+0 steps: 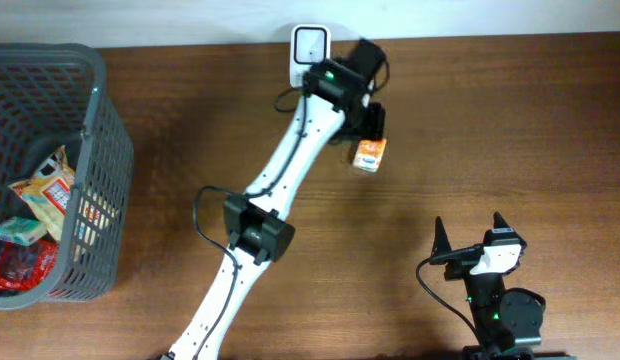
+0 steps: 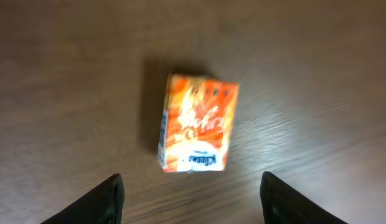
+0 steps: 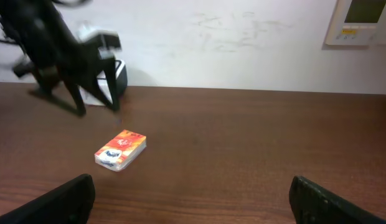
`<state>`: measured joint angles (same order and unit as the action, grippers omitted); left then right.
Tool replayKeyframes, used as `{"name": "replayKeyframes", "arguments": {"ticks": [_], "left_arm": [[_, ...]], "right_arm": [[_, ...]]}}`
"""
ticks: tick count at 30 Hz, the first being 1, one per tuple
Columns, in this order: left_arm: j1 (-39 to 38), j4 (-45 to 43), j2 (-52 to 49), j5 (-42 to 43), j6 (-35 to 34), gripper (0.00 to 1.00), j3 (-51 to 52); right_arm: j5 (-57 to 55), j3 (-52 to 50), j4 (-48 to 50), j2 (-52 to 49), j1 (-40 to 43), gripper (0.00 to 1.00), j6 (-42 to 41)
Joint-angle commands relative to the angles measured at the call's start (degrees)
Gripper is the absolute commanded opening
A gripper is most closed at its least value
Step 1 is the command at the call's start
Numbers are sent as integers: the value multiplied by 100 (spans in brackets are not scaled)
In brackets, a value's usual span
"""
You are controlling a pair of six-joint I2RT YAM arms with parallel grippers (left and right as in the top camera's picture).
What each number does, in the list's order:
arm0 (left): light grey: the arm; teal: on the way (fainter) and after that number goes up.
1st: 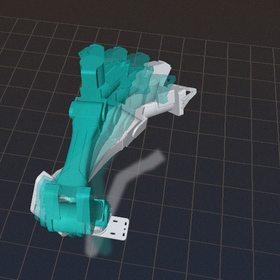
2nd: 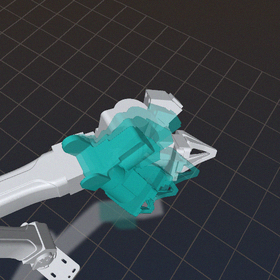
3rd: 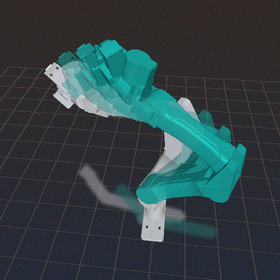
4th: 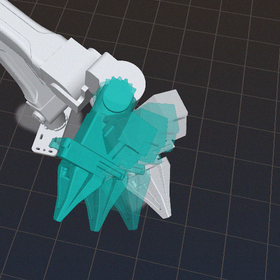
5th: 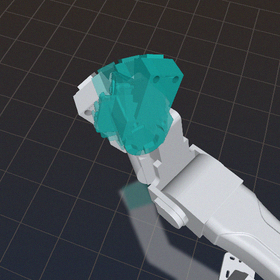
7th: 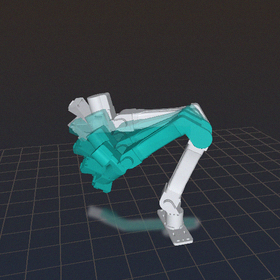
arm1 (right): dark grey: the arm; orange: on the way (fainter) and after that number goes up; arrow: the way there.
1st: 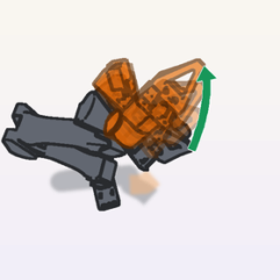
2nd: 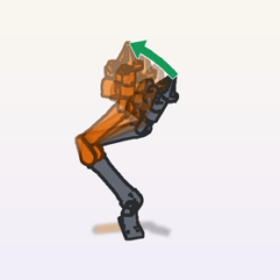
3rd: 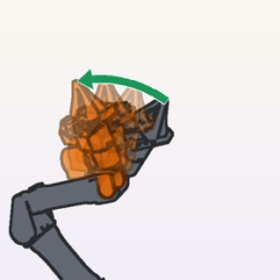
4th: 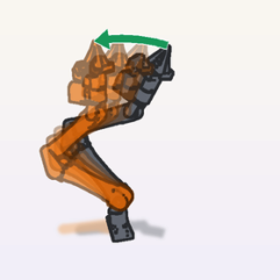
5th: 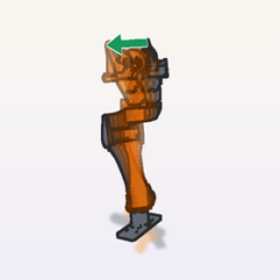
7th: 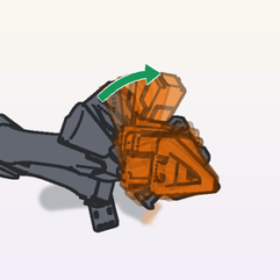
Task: Scan the item barcode
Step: 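Lift the orange tissue pack out and place it on the table, then reach the left gripper back into the basket and grasp the yellow snack bag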
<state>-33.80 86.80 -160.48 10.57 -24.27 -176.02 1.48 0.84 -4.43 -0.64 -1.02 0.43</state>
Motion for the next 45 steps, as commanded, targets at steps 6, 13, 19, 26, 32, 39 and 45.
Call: {"name": "replayKeyframes", "arguments": {"ticks": [6,13,19,26,32,39,45], "left_arm": [[2424,892,2675,531,616,71,-389],[5213,992,3923,-354,815,77,-264],[6218,992,4083,-1088,1027,79,1475],[6262,-369,4081,-1687,1027,82,5392],[6262,-2098,4081,-1705,1027,81,7392],[6264,-2778,4028,-2411,1032,72,8140],[6286,-2826,4022,-2496,1117,26,8594]], "right_arm": [[-24,-52,-7,39,-48,98,-4],[-24,-52,-7,39,-48,99,-4],[-24,-52,-7,39,-48,98,-4],[-24,-52,-7,39,-48,98,-4],[-24,-52,-7,39,-48,99,-4],[-24,-52,-7,39,-48,98,-4],[-24,-52,-7,39,-48,98,-4]]}}
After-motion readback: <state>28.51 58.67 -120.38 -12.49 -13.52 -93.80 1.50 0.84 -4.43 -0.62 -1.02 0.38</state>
